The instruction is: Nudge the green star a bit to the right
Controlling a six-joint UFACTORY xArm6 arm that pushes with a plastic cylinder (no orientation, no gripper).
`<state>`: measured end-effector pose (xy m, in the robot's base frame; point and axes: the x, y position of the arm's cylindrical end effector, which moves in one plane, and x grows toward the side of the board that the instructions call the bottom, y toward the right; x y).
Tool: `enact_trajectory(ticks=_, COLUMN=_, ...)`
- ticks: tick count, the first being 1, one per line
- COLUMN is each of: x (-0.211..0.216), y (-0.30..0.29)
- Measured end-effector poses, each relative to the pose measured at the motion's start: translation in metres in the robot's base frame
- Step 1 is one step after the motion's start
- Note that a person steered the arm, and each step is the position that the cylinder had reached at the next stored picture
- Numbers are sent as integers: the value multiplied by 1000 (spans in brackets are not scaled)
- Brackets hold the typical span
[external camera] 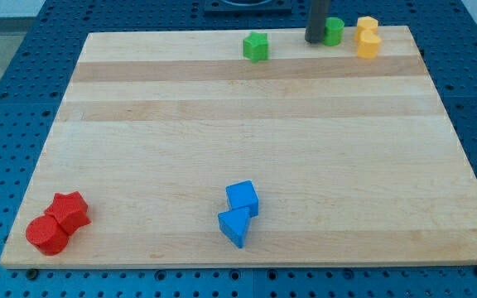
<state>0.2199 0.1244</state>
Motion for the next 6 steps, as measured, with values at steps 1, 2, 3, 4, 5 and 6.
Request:
enact_trajectory(ticks=1, x=0, y=4)
enact_trajectory(ticks=2, x=0, y=7)
enact_trajectory(ticks=3, x=0, y=10)
enact_trajectory(ticks=4, x=0, y=10)
enact_trajectory(ticks=5, x=-7, y=-6)
enact_trajectory(ticks=6, x=-23, y=-51)
